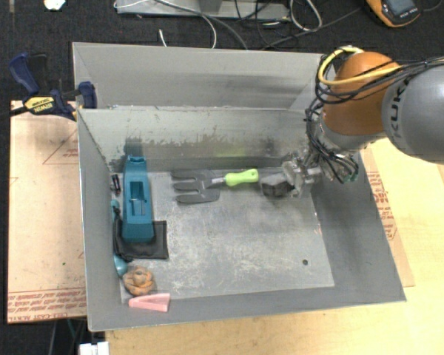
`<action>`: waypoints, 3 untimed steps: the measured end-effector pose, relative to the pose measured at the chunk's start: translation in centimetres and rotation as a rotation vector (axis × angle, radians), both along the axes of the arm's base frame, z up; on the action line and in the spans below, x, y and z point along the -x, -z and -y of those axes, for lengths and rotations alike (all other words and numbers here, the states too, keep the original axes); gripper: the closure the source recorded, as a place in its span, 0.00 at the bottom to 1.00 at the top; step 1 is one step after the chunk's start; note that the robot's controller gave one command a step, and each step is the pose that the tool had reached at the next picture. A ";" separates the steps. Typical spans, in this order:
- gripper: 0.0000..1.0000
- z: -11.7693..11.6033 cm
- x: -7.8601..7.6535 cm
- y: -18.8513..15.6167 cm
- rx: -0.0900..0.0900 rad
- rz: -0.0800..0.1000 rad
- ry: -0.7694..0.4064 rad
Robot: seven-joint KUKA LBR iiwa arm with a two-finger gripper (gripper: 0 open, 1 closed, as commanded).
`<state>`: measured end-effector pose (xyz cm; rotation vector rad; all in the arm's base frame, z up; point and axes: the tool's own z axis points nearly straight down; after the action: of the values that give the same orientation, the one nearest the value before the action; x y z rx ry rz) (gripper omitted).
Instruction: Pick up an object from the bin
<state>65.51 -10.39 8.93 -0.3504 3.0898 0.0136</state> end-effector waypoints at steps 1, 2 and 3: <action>1.00 0.0 0.1 -4.5 0.000 -0.005 0.000; 1.00 0.0 -0.1 -7.3 0.002 0.006 0.001; 1.00 0.0 -0.1 -7.3 0.001 0.006 0.001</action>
Offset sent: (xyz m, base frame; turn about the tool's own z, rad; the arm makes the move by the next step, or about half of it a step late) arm -0.0018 0.0001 0.0610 0.0002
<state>65.62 -10.38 16.19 -0.3481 3.0842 0.0111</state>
